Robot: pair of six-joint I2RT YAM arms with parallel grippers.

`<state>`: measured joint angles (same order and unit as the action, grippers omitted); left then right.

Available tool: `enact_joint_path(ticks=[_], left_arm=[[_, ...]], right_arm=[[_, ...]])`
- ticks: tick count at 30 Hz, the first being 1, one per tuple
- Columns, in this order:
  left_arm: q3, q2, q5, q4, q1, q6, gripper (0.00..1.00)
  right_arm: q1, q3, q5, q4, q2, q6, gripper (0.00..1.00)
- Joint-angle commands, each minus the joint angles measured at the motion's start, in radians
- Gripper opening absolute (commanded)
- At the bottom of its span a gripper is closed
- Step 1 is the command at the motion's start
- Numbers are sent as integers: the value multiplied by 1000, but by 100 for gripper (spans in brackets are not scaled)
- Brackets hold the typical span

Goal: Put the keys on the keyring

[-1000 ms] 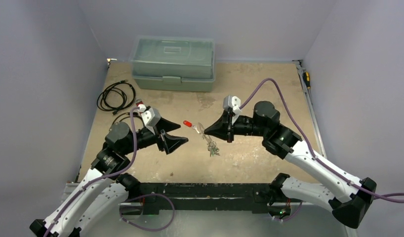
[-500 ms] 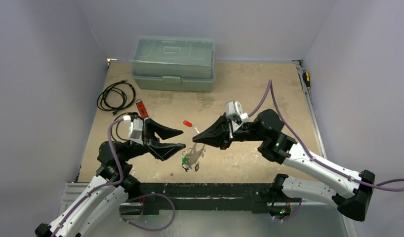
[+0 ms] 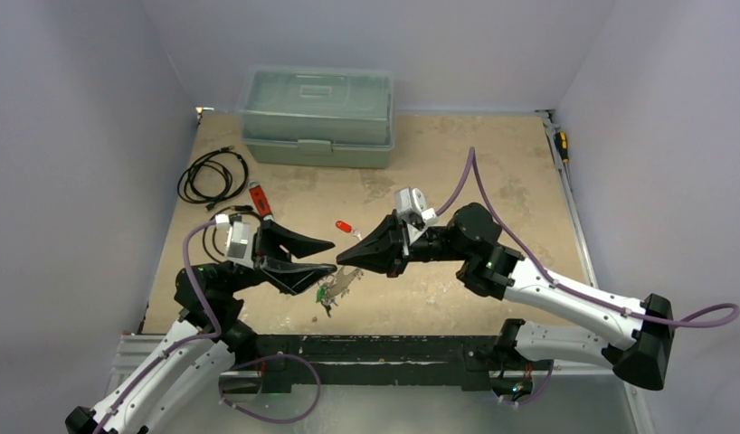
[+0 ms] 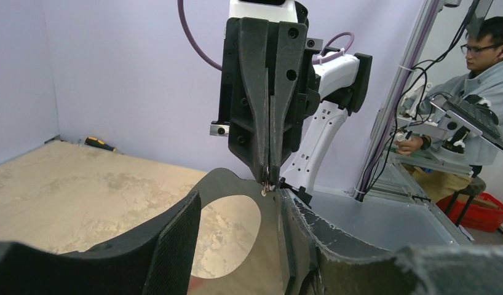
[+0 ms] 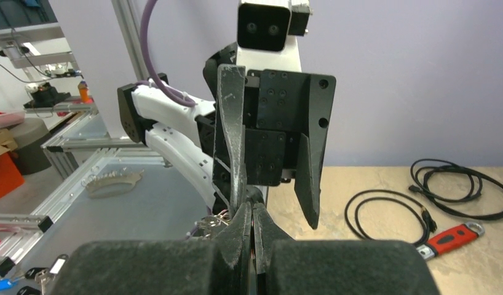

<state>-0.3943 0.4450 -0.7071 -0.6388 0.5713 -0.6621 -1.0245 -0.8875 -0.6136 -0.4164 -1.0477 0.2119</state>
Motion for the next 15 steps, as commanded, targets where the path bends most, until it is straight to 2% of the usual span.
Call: enact_joint_path(ticks=[1, 9, 15], left_arm=[[3, 8, -20, -44, -4, -11, 46], [1, 20, -28, -48, -4, -13, 46], [2, 20, -32, -47, -4, -9, 39]], right_arm=[[-18, -20, 26, -131, -9, 31, 0], [-55, -43, 32, -150, -61, 31, 0], [-72, -45, 47, -185, -78, 43, 0]])
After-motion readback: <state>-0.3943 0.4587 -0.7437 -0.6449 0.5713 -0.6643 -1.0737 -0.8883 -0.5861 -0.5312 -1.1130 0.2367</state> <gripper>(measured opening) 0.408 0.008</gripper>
